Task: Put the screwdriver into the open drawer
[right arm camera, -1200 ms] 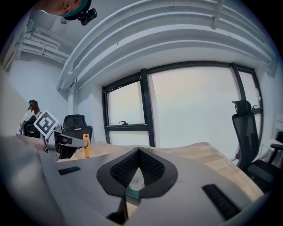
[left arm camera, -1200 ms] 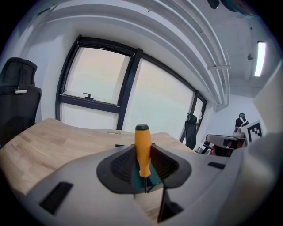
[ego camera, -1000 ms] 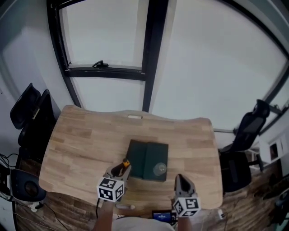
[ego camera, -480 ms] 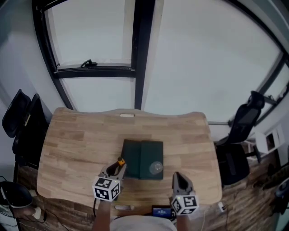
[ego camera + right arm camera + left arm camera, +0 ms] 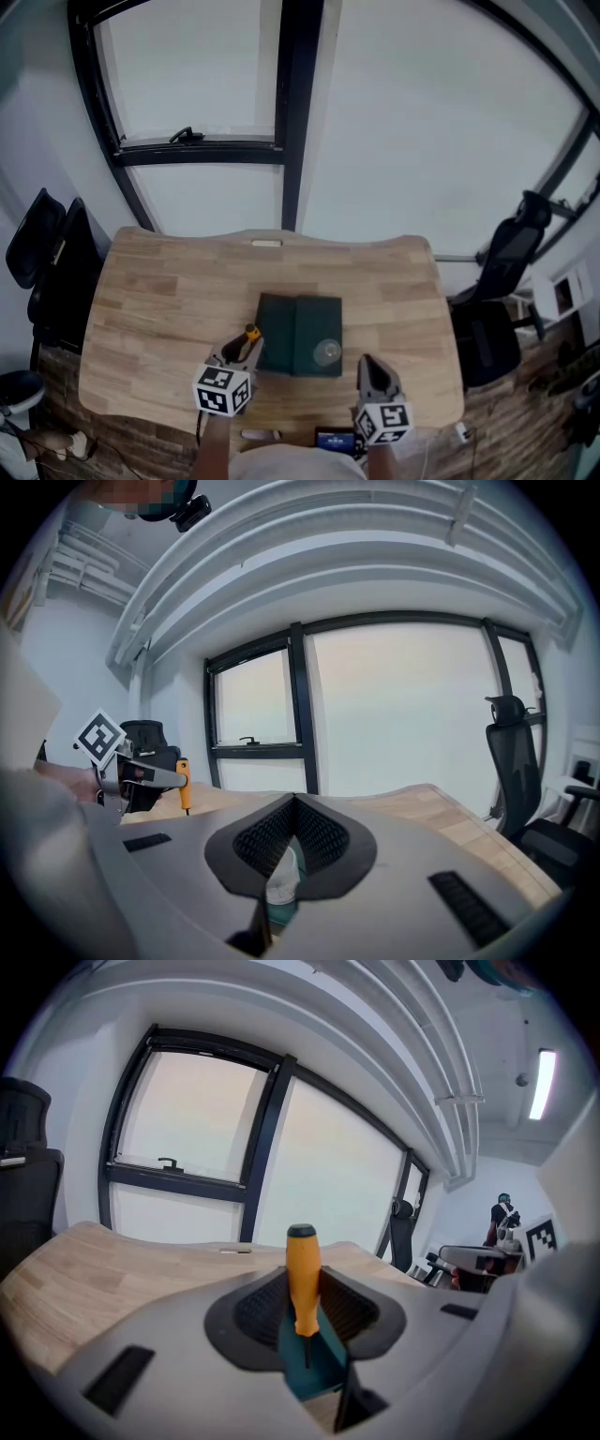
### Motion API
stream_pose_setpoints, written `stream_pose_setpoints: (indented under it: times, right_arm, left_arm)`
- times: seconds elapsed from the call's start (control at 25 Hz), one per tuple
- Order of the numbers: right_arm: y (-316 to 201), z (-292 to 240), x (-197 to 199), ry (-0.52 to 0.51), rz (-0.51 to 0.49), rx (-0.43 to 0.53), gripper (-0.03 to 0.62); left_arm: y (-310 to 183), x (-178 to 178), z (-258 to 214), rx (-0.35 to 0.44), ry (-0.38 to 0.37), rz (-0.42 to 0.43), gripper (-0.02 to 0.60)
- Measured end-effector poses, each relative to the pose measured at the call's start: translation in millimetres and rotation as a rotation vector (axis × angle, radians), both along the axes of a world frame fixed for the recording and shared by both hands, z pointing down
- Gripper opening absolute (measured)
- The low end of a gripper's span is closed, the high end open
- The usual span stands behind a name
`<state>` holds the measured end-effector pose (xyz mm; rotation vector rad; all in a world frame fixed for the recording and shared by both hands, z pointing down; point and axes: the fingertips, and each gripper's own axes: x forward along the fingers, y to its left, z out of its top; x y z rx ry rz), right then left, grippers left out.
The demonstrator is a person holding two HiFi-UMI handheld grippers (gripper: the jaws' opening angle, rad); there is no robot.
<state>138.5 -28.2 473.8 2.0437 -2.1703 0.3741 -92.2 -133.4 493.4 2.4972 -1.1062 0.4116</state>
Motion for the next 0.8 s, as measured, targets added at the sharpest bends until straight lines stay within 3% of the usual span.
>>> stream_pose_setpoints:
  times: [0.8]
  right_arm:
    - [-17, 24, -5, -0.011, -0.019, -0.053, -0.003]
  left_arm:
    - [-9, -8, 36, -0.056, -0.088, 0.013, 0.109]
